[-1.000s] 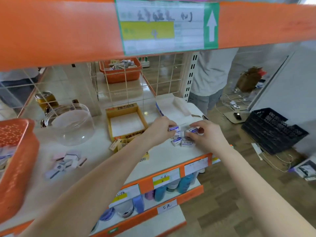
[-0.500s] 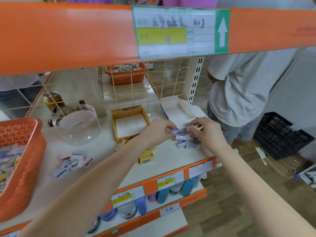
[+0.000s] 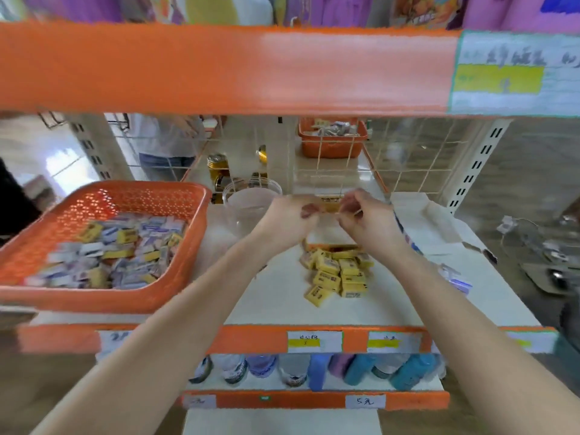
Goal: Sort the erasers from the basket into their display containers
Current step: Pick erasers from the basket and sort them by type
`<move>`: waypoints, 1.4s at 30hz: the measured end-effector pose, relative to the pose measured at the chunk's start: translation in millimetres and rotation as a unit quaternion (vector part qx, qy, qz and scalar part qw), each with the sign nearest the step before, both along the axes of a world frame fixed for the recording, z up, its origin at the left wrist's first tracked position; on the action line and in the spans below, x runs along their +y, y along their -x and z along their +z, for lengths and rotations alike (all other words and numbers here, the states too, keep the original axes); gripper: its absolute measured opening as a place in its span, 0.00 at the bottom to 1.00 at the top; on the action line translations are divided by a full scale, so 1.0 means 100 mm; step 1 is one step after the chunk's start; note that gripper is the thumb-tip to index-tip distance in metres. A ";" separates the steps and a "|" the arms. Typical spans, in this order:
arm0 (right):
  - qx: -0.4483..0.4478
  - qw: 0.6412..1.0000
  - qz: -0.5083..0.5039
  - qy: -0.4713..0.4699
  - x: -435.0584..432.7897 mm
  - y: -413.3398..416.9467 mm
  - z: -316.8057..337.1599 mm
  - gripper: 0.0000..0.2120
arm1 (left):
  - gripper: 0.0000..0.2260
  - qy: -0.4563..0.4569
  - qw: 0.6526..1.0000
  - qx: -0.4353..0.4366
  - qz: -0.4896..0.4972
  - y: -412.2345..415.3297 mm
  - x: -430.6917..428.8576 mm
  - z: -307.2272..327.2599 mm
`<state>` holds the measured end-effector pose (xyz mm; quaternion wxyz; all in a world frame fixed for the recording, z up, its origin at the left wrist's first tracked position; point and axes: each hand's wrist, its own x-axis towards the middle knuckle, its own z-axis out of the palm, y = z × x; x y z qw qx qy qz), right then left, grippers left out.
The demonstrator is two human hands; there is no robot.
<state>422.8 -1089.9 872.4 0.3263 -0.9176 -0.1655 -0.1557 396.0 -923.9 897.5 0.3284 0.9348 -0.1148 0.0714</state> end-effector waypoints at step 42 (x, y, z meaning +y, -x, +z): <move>0.084 0.900 0.315 0.290 2.60 0.05 0.28 0.14 | 0.25 -0.181 0.953 0.216 0.110 0.67 2.22 -0.14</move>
